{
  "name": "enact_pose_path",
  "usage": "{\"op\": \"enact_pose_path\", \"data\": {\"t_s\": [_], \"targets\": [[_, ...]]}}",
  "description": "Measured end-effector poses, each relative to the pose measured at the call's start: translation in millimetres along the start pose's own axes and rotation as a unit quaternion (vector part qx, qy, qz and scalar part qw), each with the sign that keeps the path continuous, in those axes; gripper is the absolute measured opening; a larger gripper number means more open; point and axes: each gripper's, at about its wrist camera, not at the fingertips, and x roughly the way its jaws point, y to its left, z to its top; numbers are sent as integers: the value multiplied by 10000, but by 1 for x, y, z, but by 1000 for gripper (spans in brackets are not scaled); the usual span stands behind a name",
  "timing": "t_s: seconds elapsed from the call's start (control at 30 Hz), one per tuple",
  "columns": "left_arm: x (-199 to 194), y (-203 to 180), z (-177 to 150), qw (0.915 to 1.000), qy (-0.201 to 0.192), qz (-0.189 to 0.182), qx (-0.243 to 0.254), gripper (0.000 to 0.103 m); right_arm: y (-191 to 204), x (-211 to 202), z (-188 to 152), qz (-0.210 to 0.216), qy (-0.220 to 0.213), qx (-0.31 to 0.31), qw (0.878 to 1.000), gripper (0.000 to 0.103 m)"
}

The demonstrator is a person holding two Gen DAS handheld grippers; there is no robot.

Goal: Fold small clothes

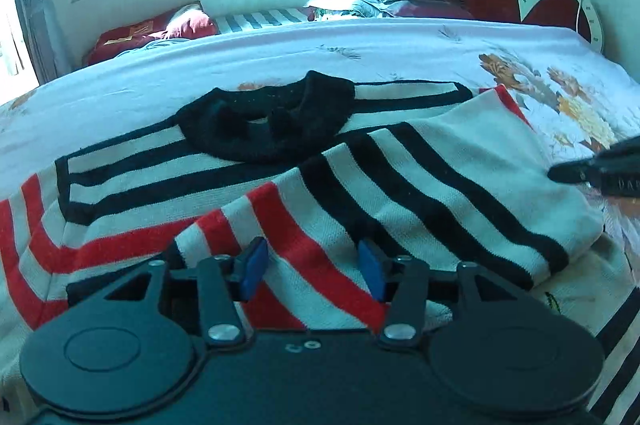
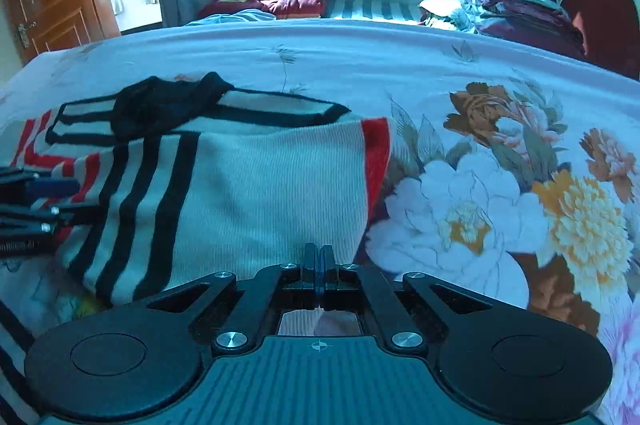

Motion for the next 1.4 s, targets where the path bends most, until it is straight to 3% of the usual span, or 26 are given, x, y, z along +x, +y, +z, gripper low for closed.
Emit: {"op": "enact_pose_path", "data": {"t_s": [0.07, 0.2, 0.3, 0.37, 0.43, 0.5, 0.57, 0.6, 0.63, 0.67, 0.73, 0.8, 0.9, 0.97, 1.0, 1.03, 1.07, 1.13, 1.3, 1.37, 1.4], "targets": [[-6, -5, 6, 9999, 44, 64, 68, 45, 1, -5, -3, -118, -32, 102, 9999, 0], [-34, -20, 0, 9995, -286, -119, 113, 48, 12, -32, -3, 112, -243, 231, 9994, 0], [-22, -25, -18, 9996, 82, 93, 252, 49, 28, -27, -19, 123, 32, 74, 9999, 0], [-23, -16, -25, 9999, -68, -36, 68, 51, 29, -21, -33, 62, 24, 164, 9998, 0], [-30, -11, -20, 9999, -51, 73, 97, 46, 31, -26, -29, -11, 43, 203, 9998, 0], [-44, 2, -22, 9993, -309, 218, -16, 45, 34, -40, -26, -21, -209, 122, 9997, 0], [-43, 18, -27, 9985, -152, 509, -112, 46, 35, -44, -26, 162, -282, 147, 9994, 0], [-37, 27, -31, 9979, 84, 622, -149, 49, 34, -36, -27, 142, -85, 151, 9997, 0], [-36, 36, -35, 9985, 6, 458, -313, 51, 33, -24, -31, 42, 187, 117, 9997, 0], [-36, 42, -34, 9984, 29, 370, -430, 51, 31, -22, -33, 91, 94, 111, 9999, 0], [-40, 40, -26, 9982, 5, 477, -370, 48, 30, -24, -24, 116, 133, 155, 9997, 0], [-45, 39, -21, 9978, -263, 524, -312, 48, 29, -30, -12, 98, -267, 165, 9995, 0], [-25, 42, -15, 9972, 93, 704, -238, 52, 22, -19, 10, -84, -457, 279, 9985, 0], [-16, 47, -16, 9971, 90, 685, -326, 60, 11, 4, 18, -156, -254, 445, 9986, 13], [-15, 49, -15, 9969, 91, 692, -352, 60, 6, 18, 18, -187, -20, 499, 9986, 31], [-16, 49, -13, 9968, 122, 697, -359, 60, 2, 21, 16, -189, -155, 558, 9981, 44], [-18, 48, -13, 9967, 133, 717, -354, 60, -1, 23, 16, -243, -136, 609, 9978, 49], [-30, 49, -15, 9960, 39, 806, -397, 58, -11, 14, 15, -140, -209, 828, 9962, 49], [-66, 62, -40, 9929, 14, 1058, -552, 61, -1, -29, -7, -26, -860, 797, 9931, 49], [-77, 69, -50, 9920, 79, 1127, -556, 62, 10, -39, -19, 88, -928, 758, 9928, 40], [-81, 73, -55, 9919, 104, 1133, -561, 62, 17, -41, -25, 125, -922, 710, 9931, 25]]}}
